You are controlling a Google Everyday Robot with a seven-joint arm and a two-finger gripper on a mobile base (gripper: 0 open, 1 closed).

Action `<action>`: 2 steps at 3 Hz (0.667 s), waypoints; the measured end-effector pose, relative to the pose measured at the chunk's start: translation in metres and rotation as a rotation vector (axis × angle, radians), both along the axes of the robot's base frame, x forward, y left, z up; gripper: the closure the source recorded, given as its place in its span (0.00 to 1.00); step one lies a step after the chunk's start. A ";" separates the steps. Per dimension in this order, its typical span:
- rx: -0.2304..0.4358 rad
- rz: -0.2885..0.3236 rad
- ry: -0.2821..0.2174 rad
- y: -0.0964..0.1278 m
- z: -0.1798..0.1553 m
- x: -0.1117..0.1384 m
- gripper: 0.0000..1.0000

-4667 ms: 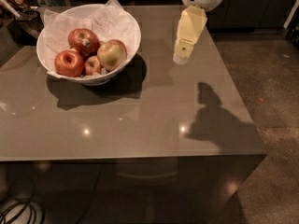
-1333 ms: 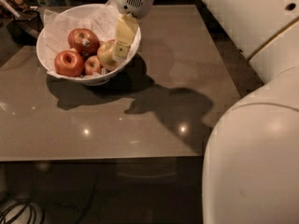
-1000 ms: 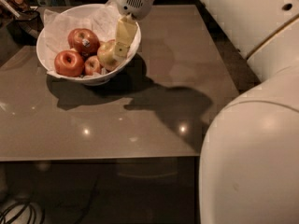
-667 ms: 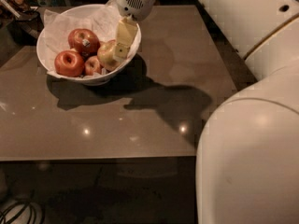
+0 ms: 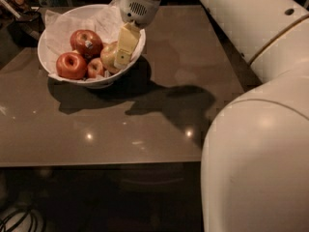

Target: Pick apple from white bowl

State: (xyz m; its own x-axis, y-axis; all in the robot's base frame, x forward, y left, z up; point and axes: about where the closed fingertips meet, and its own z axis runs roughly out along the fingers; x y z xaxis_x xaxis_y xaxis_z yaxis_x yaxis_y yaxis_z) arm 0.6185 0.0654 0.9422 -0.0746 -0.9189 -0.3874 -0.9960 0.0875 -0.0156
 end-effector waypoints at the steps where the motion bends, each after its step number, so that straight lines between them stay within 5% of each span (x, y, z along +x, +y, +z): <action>1: 0.006 -0.007 0.023 0.002 -0.003 -0.004 0.20; 2: 0.006 -0.011 0.032 0.005 -0.003 -0.007 0.20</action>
Offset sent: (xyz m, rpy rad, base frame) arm -0.0225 -0.0037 -0.0011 -0.0282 0.0779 -0.0055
